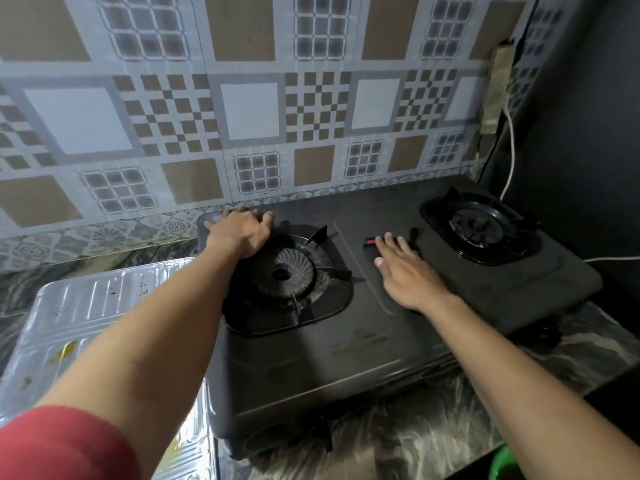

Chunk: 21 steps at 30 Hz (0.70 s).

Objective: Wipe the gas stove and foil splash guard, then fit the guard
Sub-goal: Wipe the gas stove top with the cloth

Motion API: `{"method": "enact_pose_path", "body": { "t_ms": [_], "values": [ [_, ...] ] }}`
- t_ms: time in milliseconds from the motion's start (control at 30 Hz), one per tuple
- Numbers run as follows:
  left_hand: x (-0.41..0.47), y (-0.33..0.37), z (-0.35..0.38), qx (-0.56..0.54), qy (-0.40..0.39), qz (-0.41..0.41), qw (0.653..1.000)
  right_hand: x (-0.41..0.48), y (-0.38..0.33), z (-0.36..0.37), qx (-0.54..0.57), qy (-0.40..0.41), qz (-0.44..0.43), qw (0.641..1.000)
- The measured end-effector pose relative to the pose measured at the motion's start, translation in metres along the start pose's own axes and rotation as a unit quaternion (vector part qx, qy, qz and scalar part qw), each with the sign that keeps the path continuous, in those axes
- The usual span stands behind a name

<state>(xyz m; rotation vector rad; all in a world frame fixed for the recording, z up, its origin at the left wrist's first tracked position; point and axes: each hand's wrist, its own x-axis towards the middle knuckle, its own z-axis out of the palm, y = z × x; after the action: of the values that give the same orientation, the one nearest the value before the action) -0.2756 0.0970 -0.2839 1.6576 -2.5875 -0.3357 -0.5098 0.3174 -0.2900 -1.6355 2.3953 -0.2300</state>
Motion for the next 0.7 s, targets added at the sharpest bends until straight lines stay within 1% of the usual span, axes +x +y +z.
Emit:
{"method": "enact_pose_path", "body": {
  "t_ms": [133,200,300,433,500,600,700],
  "values": [
    [0.0,0.0,0.0,-0.001,0.005,-0.01,1.0,-0.024,-0.019,0.012,-0.009,-0.025,-0.086,0.996],
    [0.0,0.001,-0.001,0.001,0.009,-0.01,1.0,-0.029,-0.011,0.01,0.002,-0.032,-0.094,0.995],
    [0.0,0.0,0.0,0.01,0.011,-0.007,1.0,-0.025,0.012,0.001,0.022,-0.033,-0.054,0.998],
    [-0.001,0.001,0.0,0.01,0.019,0.0,1.0,-0.021,0.055,-0.016,0.033,-0.006,0.056,0.998],
    [-0.001,0.001,0.0,0.014,0.017,-0.001,1.0,-0.023,0.067,-0.021,0.033,-0.004,0.09,0.995],
    [0.0,0.002,0.001,0.016,0.016,-0.005,1.0,-0.029,0.053,-0.015,0.001,-0.001,0.088,0.996],
    [0.003,0.001,0.002,0.014,0.01,-0.007,1.0,-0.041,0.022,0.0,-0.002,0.008,0.032,0.999]
  ]
}}
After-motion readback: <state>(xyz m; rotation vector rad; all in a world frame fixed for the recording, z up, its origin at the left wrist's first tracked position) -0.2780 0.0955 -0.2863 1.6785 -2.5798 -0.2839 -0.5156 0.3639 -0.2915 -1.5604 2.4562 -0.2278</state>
